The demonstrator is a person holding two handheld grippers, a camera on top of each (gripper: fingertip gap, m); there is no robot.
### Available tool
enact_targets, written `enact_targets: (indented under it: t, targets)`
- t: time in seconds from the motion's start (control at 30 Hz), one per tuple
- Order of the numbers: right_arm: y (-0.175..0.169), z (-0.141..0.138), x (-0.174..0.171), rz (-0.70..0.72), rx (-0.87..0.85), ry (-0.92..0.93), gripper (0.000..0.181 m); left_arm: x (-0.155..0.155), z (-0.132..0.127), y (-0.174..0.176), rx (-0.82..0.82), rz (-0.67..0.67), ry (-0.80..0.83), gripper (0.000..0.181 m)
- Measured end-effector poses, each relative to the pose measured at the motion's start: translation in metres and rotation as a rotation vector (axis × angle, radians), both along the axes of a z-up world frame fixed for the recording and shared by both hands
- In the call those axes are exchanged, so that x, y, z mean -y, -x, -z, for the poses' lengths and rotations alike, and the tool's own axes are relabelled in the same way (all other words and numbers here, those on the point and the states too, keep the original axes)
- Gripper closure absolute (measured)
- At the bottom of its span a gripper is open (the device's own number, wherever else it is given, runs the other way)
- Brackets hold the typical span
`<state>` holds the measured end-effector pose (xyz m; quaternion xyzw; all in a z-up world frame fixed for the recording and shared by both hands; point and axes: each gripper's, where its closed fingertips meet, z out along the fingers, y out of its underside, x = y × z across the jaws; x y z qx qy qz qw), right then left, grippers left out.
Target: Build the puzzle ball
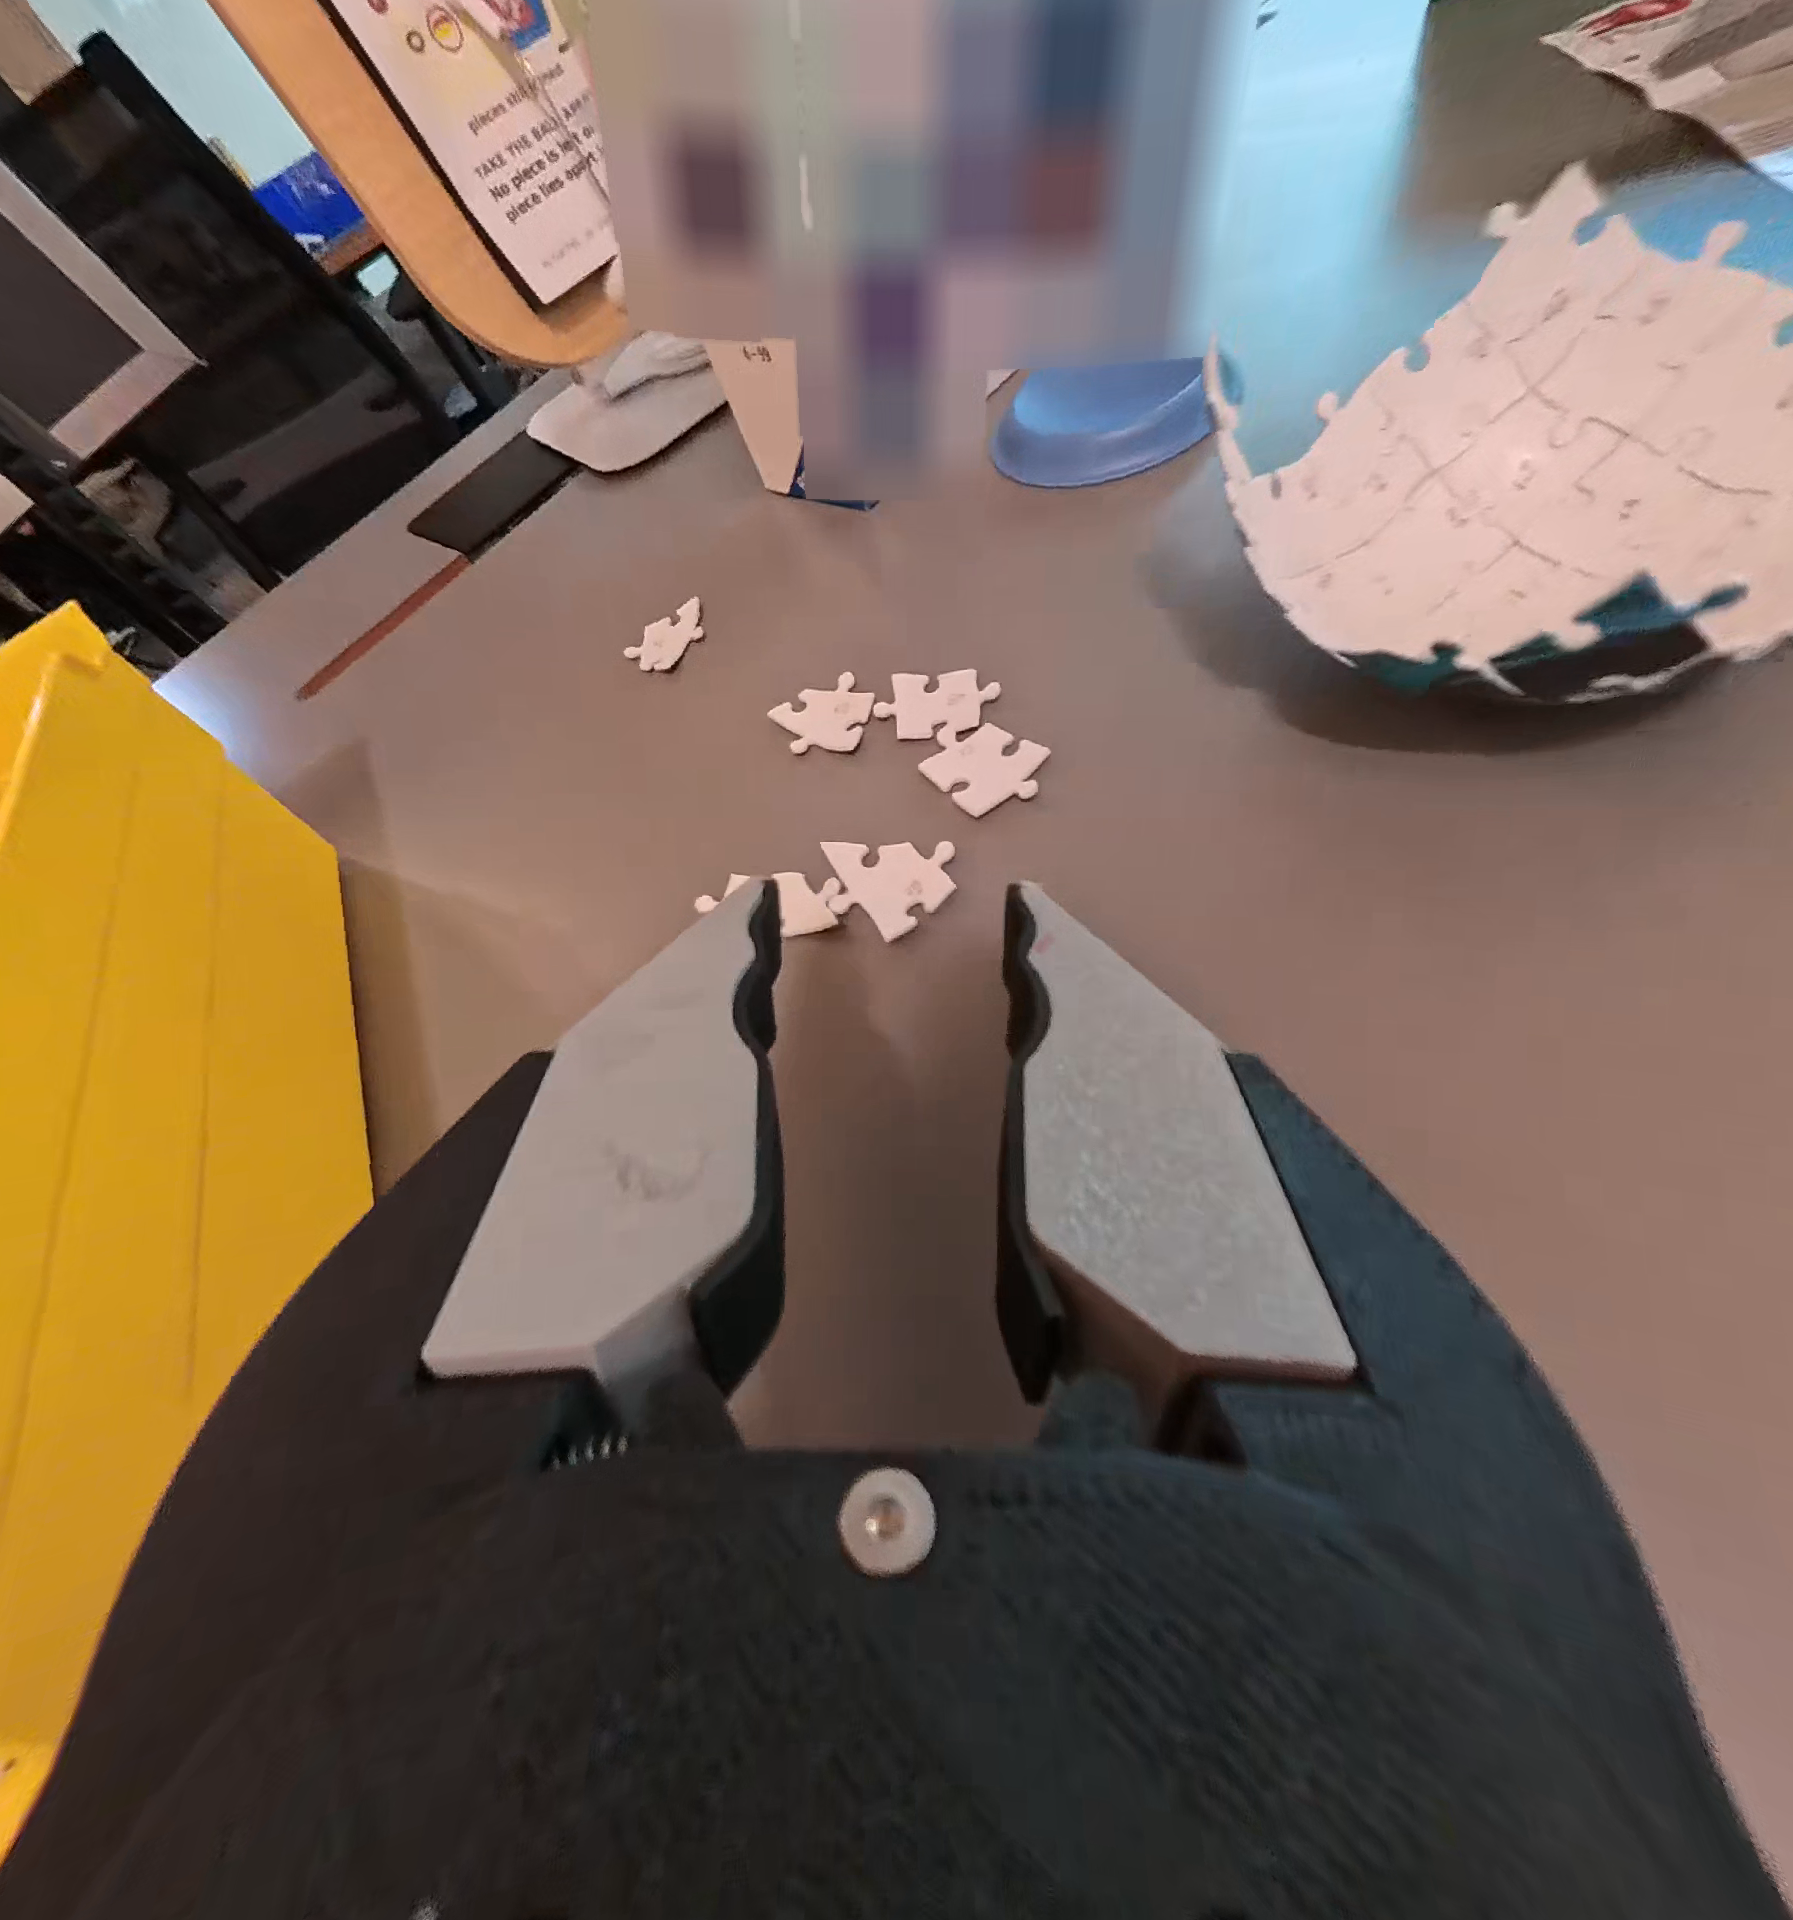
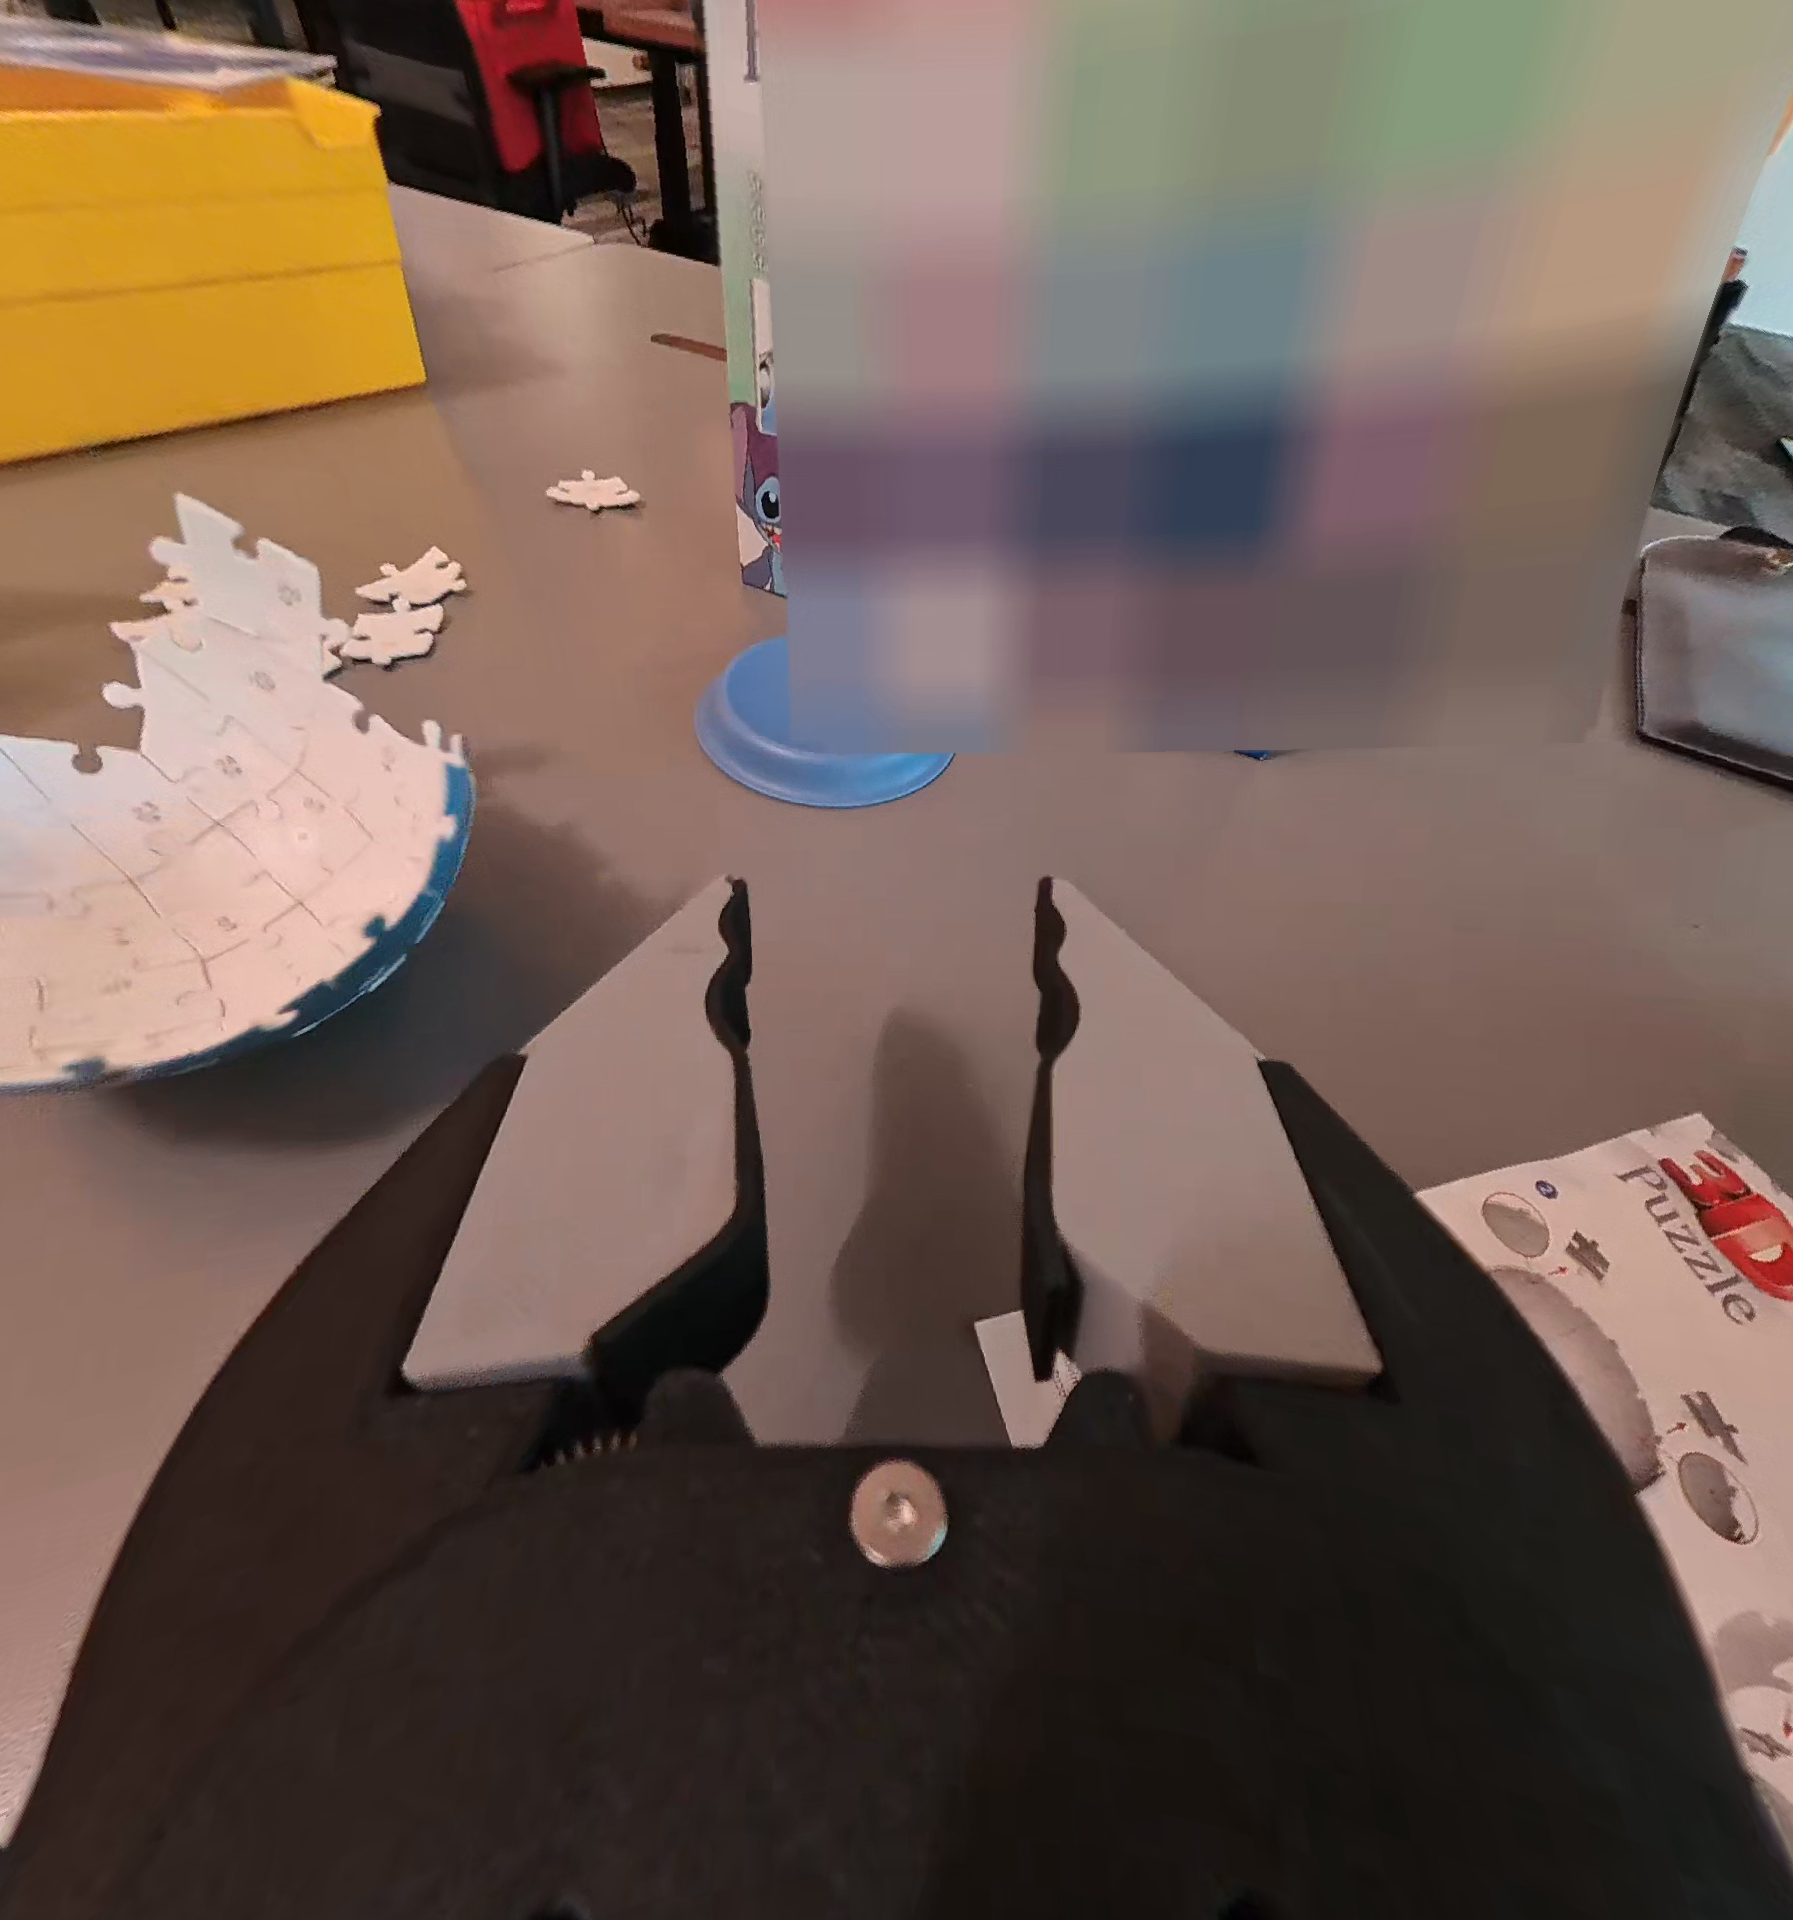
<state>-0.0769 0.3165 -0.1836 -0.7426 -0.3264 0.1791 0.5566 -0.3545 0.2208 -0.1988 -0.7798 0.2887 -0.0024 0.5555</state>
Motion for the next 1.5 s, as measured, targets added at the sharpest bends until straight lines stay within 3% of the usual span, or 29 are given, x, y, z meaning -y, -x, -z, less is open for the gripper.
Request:
enact_targets:
  t: [0.13,0.3,0.4,0.47,0.63,0.8,0.9,0.93,0.97,1.07,1.13,1.17,1.23,1.3,1.33,1.37,1.4,1.5]
  targets:
    - [0.010,0.002,0.009,-0.037,0.095,-0.080,0.133,0.004,0.003,-0.004,-0.040,0.020,-0.001,0.140]
    - [0.021,0.009,0.017,-0.077,0.216,-0.161,0.150,0.003,0.010,-0.005,-0.138,-0.002,-0.008,0.140]
    - [0.020,0.016,0.013,-0.061,0.252,-0.126,0.147,0.001,0.016,-0.003,-0.202,-0.028,-0.002,0.141]
    - [0.019,0.020,0.010,-0.047,0.263,-0.103,0.143,-0.002,0.021,-0.002,-0.201,-0.019,0.035,0.153]
    - [0.012,0.020,0.003,0.010,0.264,-0.091,0.132,-0.014,0.022,0.016,-0.017,-0.068,0.152,0.149]
    - [0.001,0.015,-0.004,0.080,0.222,-0.085,0.127,-0.019,0.007,0.035,0.206,-0.127,0.147,0.146]
    - [-0.003,0.019,-0.010,0.108,0.217,-0.042,0.120,-0.020,0.005,0.040,0.245,-0.149,0.154,0.146]
    - [-0.004,0.021,-0.011,0.113,0.225,-0.030,0.136,-0.021,0.007,0.042,0.242,-0.163,0.160,0.150]
    - [-0.004,0.023,-0.010,0.109,0.240,-0.027,0.181,-0.022,0.008,0.043,0.225,-0.177,0.161,0.175]
    - [-0.009,0.026,-0.013,0.150,0.290,-0.040,0.181,-0.028,0.004,0.057,0.126,-0.275,0.081,0.181]
    - [-0.008,0.024,-0.012,0.134,0.265,-0.040,0.181,-0.029,0.009,0.055,0.100,-0.263,0.111,0.181]
    - [-0.008,0.021,-0.011,0.130,0.243,-0.049,0.177,-0.029,0.012,0.054,0.098,-0.257,0.124,0.181]
    - [-0.013,0.017,-0.013,0.155,0.214,-0.052,0.141,-0.029,0.011,0.053,0.104,-0.248,0.125,0.174]
    - [-0.013,0.019,-0.015,0.155,0.207,-0.030,0.139,-0.030,0.012,0.052,0.097,-0.244,0.129,0.161]
    - [-0.013,0.020,-0.015,0.155,0.211,-0.023,0.146,-0.029,0.013,0.051,0.088,-0.237,0.132,0.159]
    - [-0.013,0.021,-0.015,0.152,0.217,-0.021,0.181,-0.030,0.012,0.051,0.070,-0.241,0.121,0.172]
    - [-0.013,0.020,-0.015,0.158,0.226,-0.030,0.181,-0.031,0.009,0.054,0.037,-0.261,0.086,0.181]
    - [-0.012,0.018,-0.014,0.153,0.234,-0.058,0.181,-0.035,0.007,0.062,-0.069,-0.320,0.023,0.181]
